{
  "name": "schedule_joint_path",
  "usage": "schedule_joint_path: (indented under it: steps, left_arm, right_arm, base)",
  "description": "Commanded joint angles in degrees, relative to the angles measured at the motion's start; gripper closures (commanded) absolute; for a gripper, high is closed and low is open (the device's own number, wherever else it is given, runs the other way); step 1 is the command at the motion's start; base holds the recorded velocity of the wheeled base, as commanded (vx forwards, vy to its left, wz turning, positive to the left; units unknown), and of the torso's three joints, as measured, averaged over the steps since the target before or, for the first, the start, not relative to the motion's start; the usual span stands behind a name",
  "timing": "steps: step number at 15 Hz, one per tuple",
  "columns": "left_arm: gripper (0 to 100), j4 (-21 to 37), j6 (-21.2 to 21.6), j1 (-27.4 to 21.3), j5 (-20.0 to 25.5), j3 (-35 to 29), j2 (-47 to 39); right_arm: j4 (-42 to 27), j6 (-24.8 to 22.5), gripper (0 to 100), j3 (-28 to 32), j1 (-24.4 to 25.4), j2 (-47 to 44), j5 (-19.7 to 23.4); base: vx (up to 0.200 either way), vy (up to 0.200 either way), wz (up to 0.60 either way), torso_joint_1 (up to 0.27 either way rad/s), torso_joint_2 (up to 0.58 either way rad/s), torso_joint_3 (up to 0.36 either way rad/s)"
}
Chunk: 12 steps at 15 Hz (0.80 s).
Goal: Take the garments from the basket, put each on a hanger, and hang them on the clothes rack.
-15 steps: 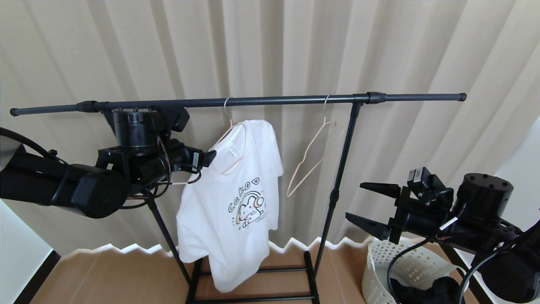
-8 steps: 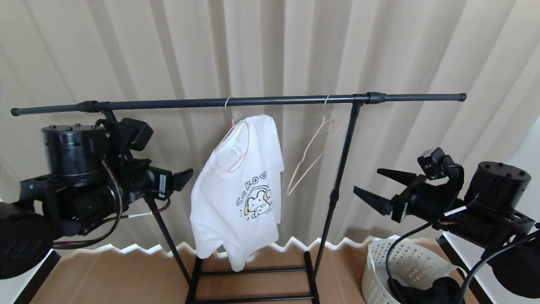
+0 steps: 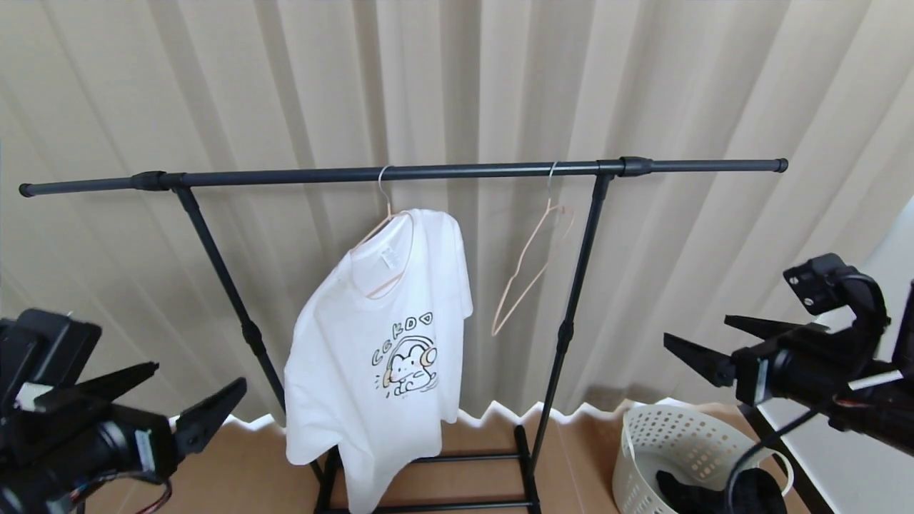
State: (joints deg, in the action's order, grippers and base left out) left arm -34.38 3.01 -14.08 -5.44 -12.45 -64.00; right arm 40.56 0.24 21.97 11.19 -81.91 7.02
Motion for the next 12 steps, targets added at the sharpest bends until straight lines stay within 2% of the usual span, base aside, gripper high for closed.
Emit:
schedule_joint_path:
  steps: [1, 4, 6, 7, 9, 10, 12]
  left_arm:
    - [0, 0.28, -0.46, 0.02, -0.01, 9.90, 12.50]
    - [0, 0.72, -0.55, 0.02, -0.19, 12.45, 19.35]
    - [0, 7.04, -1.43, 0.02, -0.19, 12.45, 25.77]
    - [0, 10.56, -1.34, -0.07, -0.10, 12.45, 28.67]
    - [0, 18.91, -1.25, -0.07, -0.10, 12.45, 36.84]
    - [0, 19.17, -1.25, -0.07, -0.10, 12.45, 37.11]
    - [0, 29.10, -1.43, 0.02, -0.28, 12.45, 47.13]
  right_arm:
    - [-1.36, -2.35, 0, -8.61, 2.17, 11.86, -3.07]
    - [-1.53, -5.17, 0, -17.57, 2.87, 19.95, -5.18]
    - [-2.15, -5.17, 0, -21.97, 3.05, 26.45, -5.44]
    - [-5.67, -5.08, 0, -21.97, 2.96, 29.35, -6.14]
    - [-18.50, -5.25, 0, -21.97, 3.05, 40.34, -7.64]
    - [-18.94, -5.25, 0, -21.97, 3.05, 40.78, -7.64]
    - [-34.85, -5.43, 0, -21.97, 2.78, 57.30, -7.90]
  base:
    - [0.000, 0.000, 0.00, 0.000, 0.00, 0.000]
    - [0.000, 0.000, 0.00, 0.000, 0.00, 0.000]
    - [0.000, 0.000, 0.00, 0.000, 0.00, 0.000]
    - [0.000, 0.000, 0.00, 0.000, 0.00, 0.000]
    - [0.000, 0.000, 0.00, 0.000, 0.00, 0.000]
    - [0.000, 0.000, 0.00, 0.000, 0.00, 0.000]
    - [0.000, 0.000, 0.00, 0.000, 0.00, 0.000]
